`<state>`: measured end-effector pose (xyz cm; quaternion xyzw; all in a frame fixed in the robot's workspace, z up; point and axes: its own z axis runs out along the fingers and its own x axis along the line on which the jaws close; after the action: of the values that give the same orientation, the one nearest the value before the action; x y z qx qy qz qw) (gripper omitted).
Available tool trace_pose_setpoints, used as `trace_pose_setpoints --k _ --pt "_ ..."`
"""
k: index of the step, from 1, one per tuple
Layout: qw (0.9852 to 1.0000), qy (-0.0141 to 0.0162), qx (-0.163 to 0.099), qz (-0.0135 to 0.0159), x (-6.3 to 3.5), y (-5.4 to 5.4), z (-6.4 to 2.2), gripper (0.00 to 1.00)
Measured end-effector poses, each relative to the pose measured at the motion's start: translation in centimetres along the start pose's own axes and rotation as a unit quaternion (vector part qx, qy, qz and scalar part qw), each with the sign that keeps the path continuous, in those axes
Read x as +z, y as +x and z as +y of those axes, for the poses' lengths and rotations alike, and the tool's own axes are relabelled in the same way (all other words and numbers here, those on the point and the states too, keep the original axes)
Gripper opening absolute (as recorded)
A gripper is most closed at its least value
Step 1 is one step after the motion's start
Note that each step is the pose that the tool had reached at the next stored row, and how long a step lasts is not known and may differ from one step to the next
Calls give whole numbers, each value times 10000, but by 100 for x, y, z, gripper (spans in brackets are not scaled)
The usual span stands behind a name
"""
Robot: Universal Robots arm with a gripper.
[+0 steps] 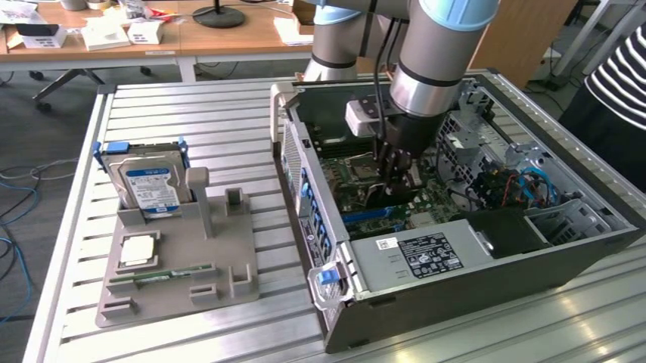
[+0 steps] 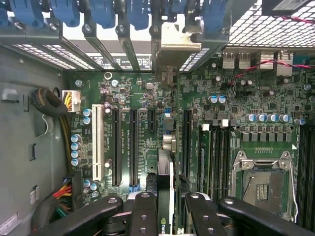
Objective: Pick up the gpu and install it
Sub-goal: 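Insert the gpu into the slot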
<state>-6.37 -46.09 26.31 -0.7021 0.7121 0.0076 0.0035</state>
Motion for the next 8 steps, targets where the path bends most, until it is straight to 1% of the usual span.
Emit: trace_pose_setpoints --k 8 --pt "10000 0 2 0 0 1 18 27"
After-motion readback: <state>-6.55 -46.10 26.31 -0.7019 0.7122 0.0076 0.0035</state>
